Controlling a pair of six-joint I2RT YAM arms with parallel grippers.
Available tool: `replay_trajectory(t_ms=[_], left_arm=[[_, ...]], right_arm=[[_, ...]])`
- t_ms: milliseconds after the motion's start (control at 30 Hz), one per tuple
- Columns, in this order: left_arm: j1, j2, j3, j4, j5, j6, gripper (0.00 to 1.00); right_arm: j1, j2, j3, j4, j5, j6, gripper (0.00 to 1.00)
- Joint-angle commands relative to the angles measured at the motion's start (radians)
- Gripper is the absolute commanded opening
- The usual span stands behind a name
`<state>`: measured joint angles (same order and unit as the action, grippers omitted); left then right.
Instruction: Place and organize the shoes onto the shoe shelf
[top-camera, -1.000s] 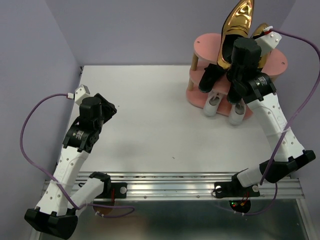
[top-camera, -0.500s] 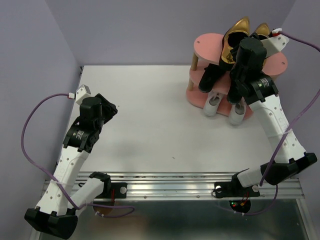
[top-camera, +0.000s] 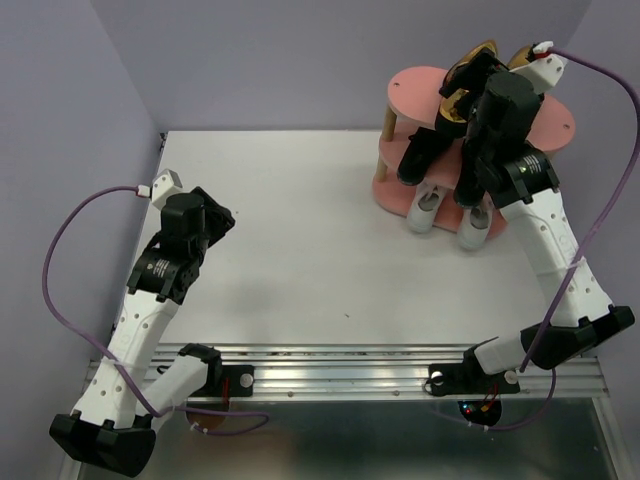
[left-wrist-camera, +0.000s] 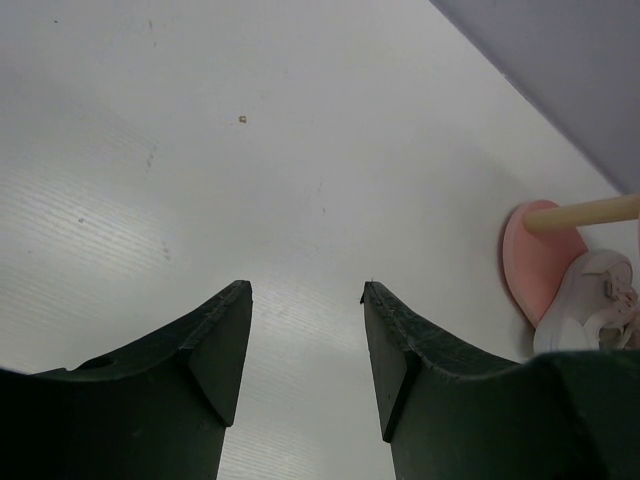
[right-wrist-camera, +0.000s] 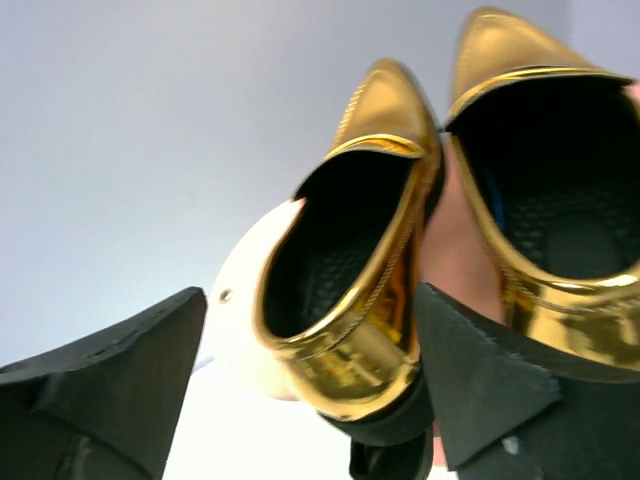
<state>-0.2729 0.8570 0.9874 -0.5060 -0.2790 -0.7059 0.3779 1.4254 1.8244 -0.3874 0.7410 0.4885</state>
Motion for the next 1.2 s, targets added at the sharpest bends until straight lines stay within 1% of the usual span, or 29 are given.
replay_trajectory(t_ms=[0,33,67,100,167,200,267,300,367,467,500,567,633,667,700,733,767,800,867,933,1033,1067,1100,1167], left_arm=[[0.004,0.000,0.000,0.021,-0.042,0.026,0.59],[0.006,0.002,0.002,0.024,-0.042,0.031,0.59],[0.005,0.010,0.003,0.024,-0.042,0.032,0.59],[0.004,0.013,0.004,0.024,-0.042,0.033,0.59],[0.004,0.017,0.002,0.027,-0.039,0.034,0.59],[0.004,0.019,0.002,0.030,-0.038,0.036,0.59],[0.004,0.020,0.002,0.037,-0.037,0.046,0.59],[0.004,0.019,0.003,0.040,-0.040,0.052,0.59],[0.004,0.020,0.014,0.040,-0.052,0.075,0.59],[0.005,0.020,0.037,0.032,-0.112,0.095,0.59],[0.004,0.019,0.049,0.029,-0.121,0.098,0.59],[0.004,0.011,0.062,0.034,-0.134,0.109,0.59],[0.004,0.005,0.077,0.046,-0.135,0.129,0.60],[0.004,0.002,0.085,0.046,-0.141,0.134,0.60],[0.004,0.001,0.102,0.047,-0.146,0.140,0.60],[0.004,0.001,0.109,0.041,-0.153,0.140,0.60],[0.006,0.001,0.120,0.035,-0.173,0.137,0.60],[0.006,0.001,0.138,0.023,-0.181,0.132,0.62],[0.008,-0.012,0.152,0.014,-0.187,0.132,0.62],[0.008,-0.022,0.161,0.008,-0.200,0.131,0.62],[0.008,-0.045,0.172,-0.003,-0.233,0.129,0.63],[0.008,-0.055,0.177,-0.011,-0.248,0.126,0.63],[0.008,-0.062,0.186,-0.014,-0.271,0.120,0.63],[0.008,-0.090,0.183,-0.005,-0.288,0.118,0.63]], right_arm=[[-0.004,-0.063,0.030,0.079,-0.240,-0.123,0.96],[-0.004,-0.072,0.027,0.082,-0.282,-0.137,1.00],[-0.004,-0.080,0.023,0.084,-0.332,-0.154,1.00],[-0.004,-0.088,0.013,0.093,-0.442,-0.186,1.00],[-0.004,-0.120,-0.008,0.122,-0.569,-0.218,1.00],[-0.004,-0.135,-0.048,0.139,-0.713,-0.250,1.00],[-0.004,-0.187,-0.097,0.179,-0.860,-0.274,1.00],[-0.004,-0.201,-0.118,0.206,-0.970,-0.292,1.00],[-0.004,-0.221,-0.146,0.206,-1.029,-0.294,1.00],[-0.004,-0.178,-0.102,0.107,-1.164,-0.303,1.00],[-0.004,-0.168,-0.099,0.099,-1.228,-0.298,1.00],[0.012,-0.157,-0.126,0.110,-1.266,-0.281,1.00],[0.053,-0.138,-0.149,0.140,-1.240,-0.263,1.00],[0.134,-0.125,-0.152,0.136,-1.206,-0.277,1.00],[0.183,-0.085,-0.131,0.096,-1.083,-0.319,1.00],[0.231,-0.059,-0.116,0.072,-1.021,-0.339,1.00],[0.304,-0.031,-0.097,0.020,-0.956,-0.356,1.00],[0.326,0.013,-0.077,0.004,-0.856,-0.376,1.00],[0.339,0.029,-0.094,-0.005,-0.787,-0.373,1.00],[0.348,0.024,-0.161,0.021,-0.720,-0.349,1.00],[0.364,0.026,-0.233,0.013,-0.675,-0.311,1.00],[0.375,0.038,-0.252,0.002,-0.645,-0.300,1.00],[0.394,0.050,-0.267,-0.037,-0.576,-0.280,1.00],[0.407,0.079,-0.302,-0.085,-0.522,-0.257,1.00]])
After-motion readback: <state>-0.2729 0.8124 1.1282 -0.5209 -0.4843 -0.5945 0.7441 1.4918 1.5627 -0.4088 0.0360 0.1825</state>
